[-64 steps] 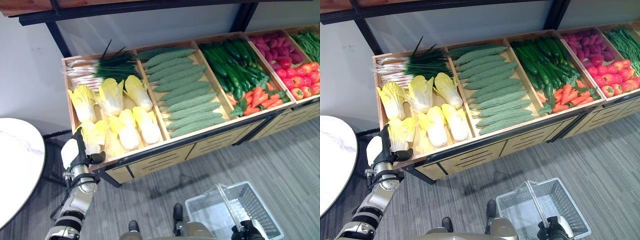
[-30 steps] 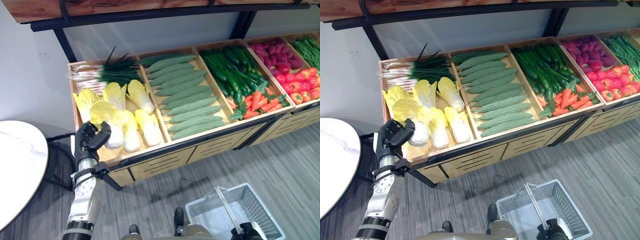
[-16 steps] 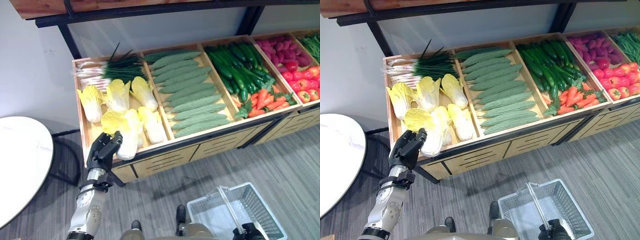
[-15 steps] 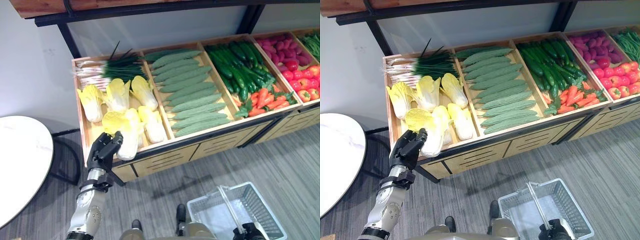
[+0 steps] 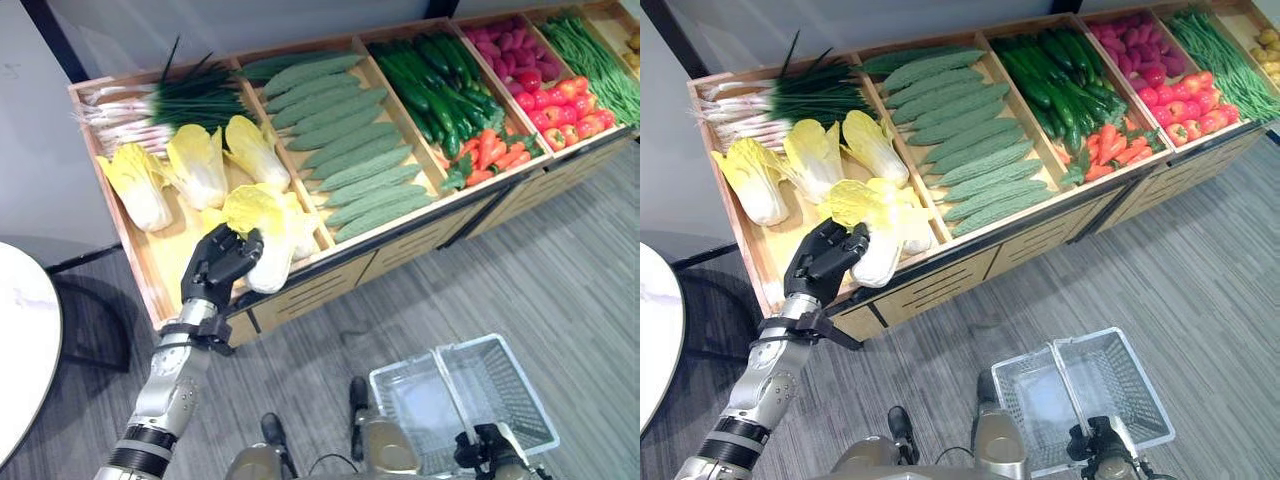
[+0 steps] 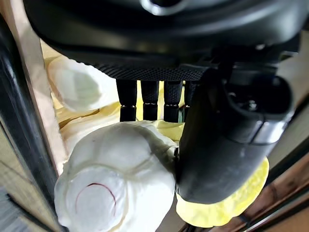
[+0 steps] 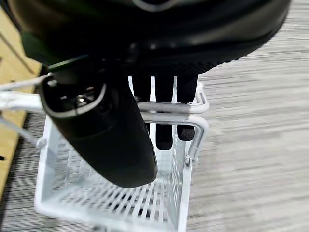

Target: Get the vegetables into the basket

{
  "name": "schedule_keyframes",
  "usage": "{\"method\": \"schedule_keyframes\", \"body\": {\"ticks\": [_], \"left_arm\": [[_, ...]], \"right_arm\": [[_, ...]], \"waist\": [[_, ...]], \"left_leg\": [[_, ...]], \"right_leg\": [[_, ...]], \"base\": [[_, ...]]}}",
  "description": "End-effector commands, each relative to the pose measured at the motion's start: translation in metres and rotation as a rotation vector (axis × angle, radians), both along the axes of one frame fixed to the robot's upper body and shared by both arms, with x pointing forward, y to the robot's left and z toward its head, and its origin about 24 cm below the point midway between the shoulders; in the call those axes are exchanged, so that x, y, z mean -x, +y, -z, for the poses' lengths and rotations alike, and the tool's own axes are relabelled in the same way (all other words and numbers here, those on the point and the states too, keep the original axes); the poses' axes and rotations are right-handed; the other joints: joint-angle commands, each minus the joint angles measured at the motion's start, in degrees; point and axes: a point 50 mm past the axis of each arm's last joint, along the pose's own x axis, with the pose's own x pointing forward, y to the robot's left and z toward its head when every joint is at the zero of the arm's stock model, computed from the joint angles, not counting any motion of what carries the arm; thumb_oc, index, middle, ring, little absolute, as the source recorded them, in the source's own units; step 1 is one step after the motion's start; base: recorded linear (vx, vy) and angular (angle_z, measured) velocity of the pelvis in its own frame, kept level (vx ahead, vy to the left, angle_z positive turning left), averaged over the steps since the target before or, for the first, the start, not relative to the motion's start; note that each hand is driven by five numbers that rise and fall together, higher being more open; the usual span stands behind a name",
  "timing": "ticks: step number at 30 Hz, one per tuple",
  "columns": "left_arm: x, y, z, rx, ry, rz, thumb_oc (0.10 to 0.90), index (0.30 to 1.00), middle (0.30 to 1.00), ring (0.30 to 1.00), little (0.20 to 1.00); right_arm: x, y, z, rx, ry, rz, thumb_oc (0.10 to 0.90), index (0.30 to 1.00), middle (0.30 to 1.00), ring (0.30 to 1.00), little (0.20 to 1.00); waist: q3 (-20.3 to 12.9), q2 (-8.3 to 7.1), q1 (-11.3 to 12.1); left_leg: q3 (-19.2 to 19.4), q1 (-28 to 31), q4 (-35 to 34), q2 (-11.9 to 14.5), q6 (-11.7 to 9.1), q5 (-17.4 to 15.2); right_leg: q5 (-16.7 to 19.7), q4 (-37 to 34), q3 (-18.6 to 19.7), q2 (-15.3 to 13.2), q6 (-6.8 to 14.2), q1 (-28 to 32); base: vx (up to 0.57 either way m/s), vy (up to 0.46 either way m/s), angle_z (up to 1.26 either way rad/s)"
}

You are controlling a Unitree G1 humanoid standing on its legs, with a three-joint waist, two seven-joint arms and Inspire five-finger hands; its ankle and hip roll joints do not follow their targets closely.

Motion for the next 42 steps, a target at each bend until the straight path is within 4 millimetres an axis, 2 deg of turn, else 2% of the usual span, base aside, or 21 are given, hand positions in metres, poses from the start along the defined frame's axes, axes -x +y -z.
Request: {"method": "schedule_keyframes", "body": {"ticks": [1, 2, 3, 5, 6, 8, 9, 10, 13, 18, 19, 26, 28, 29, 30, 32, 35, 36, 37, 38, 42], "left_arm": [[0.000, -0.015, -0.061, -0.012, -0.329, 0.089, 0.400, 0.300, 0.300, 0.300, 0.300], [0.001, -0.016, -0.060, 0.013, -0.325, 0.088, 0.400, 0.300, 0.300, 0.300, 0.300], [0.001, -0.016, -0.061, 0.021, -0.329, 0.087, 0.400, 0.300, 0.300, 0.300, 0.300], [0.002, -0.015, -0.061, 0.026, -0.328, 0.083, 0.400, 0.300, 0.300, 0.300, 0.300], [0.004, -0.010, -0.064, 0.026, -0.338, 0.066, 0.400, 0.300, 0.300, 0.300, 0.300], [0.004, -0.010, -0.064, 0.026, -0.338, 0.066, 0.400, 0.300, 0.300, 0.300, 0.300], [0.005, -0.006, -0.062, 0.031, -0.335, 0.045, 0.400, 0.300, 0.300, 0.300, 0.300], [0.006, -0.009, -0.060, 0.046, -0.331, 0.050, 0.400, 0.300, 0.300, 0.300, 0.300], [0.006, -0.011, -0.059, 0.075, -0.334, 0.048, 0.400, 0.300, 0.300, 0.300, 0.300], [0.005, -0.014, -0.055, 0.112, -0.318, 0.051, 0.400, 0.300, 0.300, 0.300, 0.300], [0.005, -0.016, -0.055, 0.118, -0.315, 0.059, 0.400, 0.300, 0.300, 0.300, 0.300], [0.001, -0.029, -0.054, 0.150, -0.312, 0.109, 0.400, 0.300, 0.300, 0.300, 0.300], [-0.001, -0.031, -0.055, 0.148, -0.316, 0.121, 0.400, 0.300, 0.300, 0.300, 0.300], [-0.001, -0.033, -0.057, 0.146, -0.324, 0.127, 0.400, 0.300, 0.300, 0.300, 0.300], [-0.002, -0.033, -0.057, 0.146, -0.325, 0.127, 0.400, 0.300, 0.300, 0.300, 0.300], [0.000, -0.034, -0.055, 0.155, -0.323, 0.111, 0.400, 0.300, 0.300, 0.300, 0.300], [0.001, -0.031, -0.059, 0.147, -0.345, 0.083, 0.400, 0.300, 0.300, 0.300, 0.300], [0.001, -0.031, -0.059, 0.147, -0.345, 0.082, 0.400, 0.300, 0.300, 0.300, 0.300], [0.001, -0.029, -0.060, 0.145, -0.352, 0.078, 0.400, 0.300, 0.300, 0.300, 0.300], [0.002, -0.029, -0.063, 0.150, -0.361, 0.085, 0.400, 0.300, 0.300, 0.300, 0.300], [0.001, -0.033, -0.064, 0.139, -0.368, 0.117, 0.400, 0.300, 0.300, 0.300, 0.300]], "right_arm": [[0.008, -0.012, -0.004, 0.049, 0.006, -0.013, 0.400, 0.300, 0.300, 0.300, 0.300], [0.009, -0.012, -0.004, 0.051, 0.005, -0.003, 0.400, 0.300, 0.300, 0.300, 0.300], [0.008, -0.012, -0.004, 0.053, 0.004, -0.003, 0.400, 0.300, 0.300, 0.300, 0.300], [0.006, -0.012, -0.004, 0.056, 0.003, -0.008, 0.400, 0.300, 0.300, 0.300, 0.300], [-0.003, -0.010, -0.005, 0.063, -0.013, -0.045, 0.400, 0.300, 0.300, 0.300, 0.300], [-0.003, -0.010, -0.005, 0.063, -0.013, -0.045, 0.400, 0.300, 0.300, 0.300, 0.300], [-0.007, -0.006, -0.006, 0.063, -0.023, -0.085, 0.400, 0.300, 0.300, 0.300, 0.300], [-0.004, -0.007, -0.005, 0.060, -0.010, -0.084, 0.400, 0.300, 0.300, 0.300, 0.300], [-0.002, -0.011, -0.006, 0.078, -0.007, -0.083, 0.400, 0.300, 0.300, 0.300, 0.300], [0.008, -0.020, -0.008, 0.095, 0.008, -0.048, 0.400, 0.300, 0.300, 0.300, 0.300], [0.015, -0.026, -0.009, 0.109, 0.022, -0.020, 0.400, 0.300, 0.300, 0.300, 0.300], [0.026, -0.040, -0.013, 0.143, 0.024, 0.047, 0.400, 0.300, 0.300, 0.300, 0.300], [0.026, -0.042, -0.015, 0.145, 0.016, 0.057, 0.400, 0.300, 0.300, 0.300, 0.300], [0.021, -0.048, -0.018, 0.162, 0.009, 0.049, 0.400, 0.300, 0.300, 0.300, 0.300], [0.021, -0.048, -0.018, 0.162, 0.009, 0.049, 0.400, 0.300, 0.300, 0.300, 0.300], [0.017, -0.053, -0.021, 0.178, 0.006, 0.048, 0.400, 0.300, 0.300, 0.300, 0.300], [0.006, -0.056, -0.025, 0.191, -0.024, 0.045, 0.400, 0.300, 0.300, 0.300, 0.300], [0.006, -0.056, -0.025, 0.191, -0.024, 0.045, 0.400, 0.300, 0.300, 0.300, 0.300], [0.003, -0.055, -0.025, 0.189, -0.030, 0.040, 0.400, 0.300, 0.300, 0.300, 0.300], [0.004, -0.053, -0.024, 0.178, -0.026, 0.033, 0.400, 0.300, 0.300, 0.300, 0.300], [0.007, -0.045, -0.019, 0.145, -0.029, 0.036, 0.400, 0.300, 0.300, 0.300, 0.300]], "waist": [[-4.55, -0.45, 0.20], [-5.26, -0.02, 0.81], [-5.49, 0.07, 1.33], [-5.93, 0.02, 1.83], [-6.71, -0.91, 3.43], [-6.64, -0.92, 3.46], [-6.80, -1.10, 3.70], [-6.92, -0.74, 3.11], [-6.70, -0.06, 2.17], [-6.38, 1.07, 0.89], [-6.15, 1.80, 0.24], [-5.12, 3.68, -1.35], [-4.53, 3.53, -1.62], [-3.75, 3.89, -0.15], [-3.87, 3.94, -0.18], [-3.57, 3.61, 2.07], [-3.28, 3.74, 4.11], [-3.23, 3.71, 4.11], [-3.18, 3.73, 4.54], [-3.67, 3.91, 4.25], [-4.95, 3.36, 3.11]], "left_leg": [[-5.34, -2.38, 1.46, 1.24, -3.73, 0.38], [-3.60, -2.46, 0.54, 1.35, -3.49, 0.86], [-2.53, -2.53, 0.62, 1.43, -3.32, 0.95], [-2.65, -1.94, 0.39, 1.09, -3.70, -0.12], [0.68, -2.97, 1.64, 1.44, -3.99, 0.06], [0.71, -2.89, 1.70, 1.47, -4.01, 0.02], [2.97, -2.86, 3.07, 2.45, -4.79, 0.37], [3.55, -2.95, 3.48, 3.40, -5.64, 1.12], [4.07, -3.07, 3.10, 4.78, -6.99, 3.06], [4.59, -3.00, 2.00, 6.63, -8.78, 5.92], [4.58, -2.92, 1.60, 7.58, -9.64, 7.21], [3.83, -3.50, 4.02, 11.05, -11.79, 9.01], [1.58, -4.06, 7.29, 12.21, -12.38, 8.86], [-6.46, -5.73, 8.87, 10.46, -11.32, 10.09], [-6.50, -5.93, 8.83, 10.48, -11.29, 10.20], [-19.30, -7.94, 7.30, 5.20, -9.69, 7.19], [-32.27, -10.72, 3.97, 1.14, -9.34, 7.87], [-32.25, -10.66, 3.97, 1.12, -9.33, 7.85], [-34.59, -10.78, 4.31, -0.18, -9.13, 7.40], [-33.88, -9.19, 3.22, -0.39, -8.41, 6.37], [-31.52, -6.82, 1.38, -1.15, -6.96, 5.39]], "right_leg": [[5.56, -0.43, 3.53, -3.43, 1.72, 1.02], [3.10, 1.81, 1.58, -3.55, 1.07, 2.44], [2.60, 2.92, -0.26, -4.11, 1.03, 3.47], [1.26, 3.43, -1.13, -4.67, 1.73, 5.13], [1.64, 0.77, -4.66, -5.74, 2.15, 9.20], [1.77, 0.54, -4.66, -5.69, 2.16, 9.39], [-0.15, -2.38, -6.24, -5.18, 1.73, 9.17], [-2.44, -5.38, -5.91, -3.17, 0.98, 10.35], [-4.21, -7.47, -5.53, -1.47, 0.17, 11.00], [-5.33, -8.90, -4.43, 0.79, -1.00, 10.91], [-5.60, -9.69, -4.10, 1.86, -1.45, 11.19], [-8.04, -7.81, -3.19, 4.74, -4.01, 10.92], [-8.51, -7.51, -1.87, 5.81, -5.09, 11.07], [-7.71, -7.59, 0.24, 6.80, -5.85, 10.13], [-7.58, -7.67, 0.21, 6.84, -5.88, 9.97], [-7.02, -8.24, 4.04, 6.65, -5.39, 9.78], [-5.35, -8.42, 10.85, 7.66, -4.60, 8.58], [-5.41, -8.38, 10.86, 7.63, -4.60, 8.62], [-5.51, -8.02, 12.24, 7.91, -4.57, 8.48], [-5.93, -7.09, 13.83, 7.89, -4.27, 8.15], [-5.92, -7.32, 14.95, 6.24, -3.02, 8.39]], "base": [[-0.15, 0.106, -0.11], [-0.13, 0.068, -0.09], [-0.09, 0.068, -0.24], [-0.03, -0.041, -0.94], [-0.09, -0.095, -0.93], [-0.04, -0.124, -0.83], [0.01, -0.289, -0.98], [0.01, -0.294, -0.70], [-0.03, -0.208, -0.43], [-0.03, -0.177, -0.25], [-0.03, -0.195, -0.20], [-0.03, -0.182, -0.11], [-0.05, -0.154, -0.16], [-0.07, -0.082, -0.32], [-0.08, -0.048, -0.66], [0.02, -0.012, -0.93], [0.05, 0.021, -0.82], [0.07, 0.058, -0.81], [0.07, 0.130, -0.96], [0.07, 0.130, -0.89], [0.07, 0.240, -0.78]]}}
